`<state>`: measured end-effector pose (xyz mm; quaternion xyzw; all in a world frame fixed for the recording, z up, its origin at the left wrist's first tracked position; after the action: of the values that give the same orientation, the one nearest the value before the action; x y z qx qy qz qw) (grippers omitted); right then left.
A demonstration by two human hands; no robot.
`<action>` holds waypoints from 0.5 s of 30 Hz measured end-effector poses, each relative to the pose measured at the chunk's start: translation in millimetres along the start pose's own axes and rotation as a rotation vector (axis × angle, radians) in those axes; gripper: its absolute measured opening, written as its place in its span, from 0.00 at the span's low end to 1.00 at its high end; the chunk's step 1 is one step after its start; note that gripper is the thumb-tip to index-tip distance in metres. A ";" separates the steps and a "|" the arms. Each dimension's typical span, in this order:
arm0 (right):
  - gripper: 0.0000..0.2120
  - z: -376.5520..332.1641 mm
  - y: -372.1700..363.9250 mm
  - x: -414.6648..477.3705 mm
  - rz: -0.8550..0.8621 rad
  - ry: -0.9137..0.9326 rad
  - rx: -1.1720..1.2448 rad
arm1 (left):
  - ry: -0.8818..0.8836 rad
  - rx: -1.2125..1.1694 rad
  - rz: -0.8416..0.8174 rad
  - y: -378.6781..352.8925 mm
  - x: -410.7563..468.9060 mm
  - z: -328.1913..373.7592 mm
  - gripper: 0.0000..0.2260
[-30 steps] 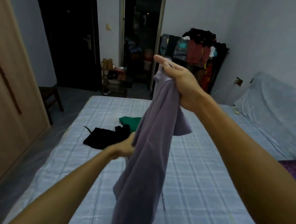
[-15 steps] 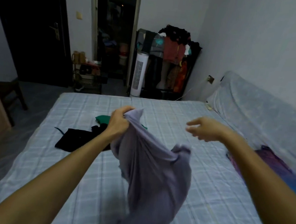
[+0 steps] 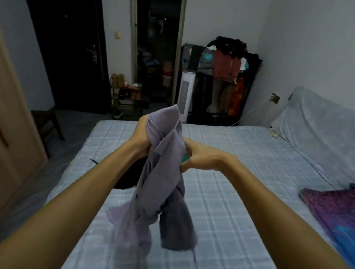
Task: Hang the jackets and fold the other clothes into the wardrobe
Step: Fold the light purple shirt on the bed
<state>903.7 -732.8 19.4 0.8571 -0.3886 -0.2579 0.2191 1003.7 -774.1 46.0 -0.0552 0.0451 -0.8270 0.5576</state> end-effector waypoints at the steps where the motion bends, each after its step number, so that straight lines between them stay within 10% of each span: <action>1: 0.36 -0.4 -5.4 3.8 -0.030 0.012 0.013 | -0.005 -0.007 0.075 11.8 3.2 1.6 0.12; 12: 0.22 -2.2 -34.5 14.1 -0.294 0.158 0.564 | -0.120 -0.200 0.408 79.7 -6.5 4.4 0.13; 15: 0.22 6.6 -27.4 19.1 -0.137 0.110 0.472 | -0.062 -0.212 0.424 79.6 -7.2 2.0 0.13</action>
<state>925.6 -732.3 -6.7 0.9216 -0.3665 -0.1271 0.0156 1079.7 -797.2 36.8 -0.1280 0.1250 -0.6800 0.7111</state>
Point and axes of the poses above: each hand's wrist, its own x-axis towards the middle knuckle, its own y-axis out of the back of the hand, z = x × y, the point moved 9 cm from there along x, towards the middle knuckle, and after that the axes turned 9 degrees about -z, right-handed, at the moved point
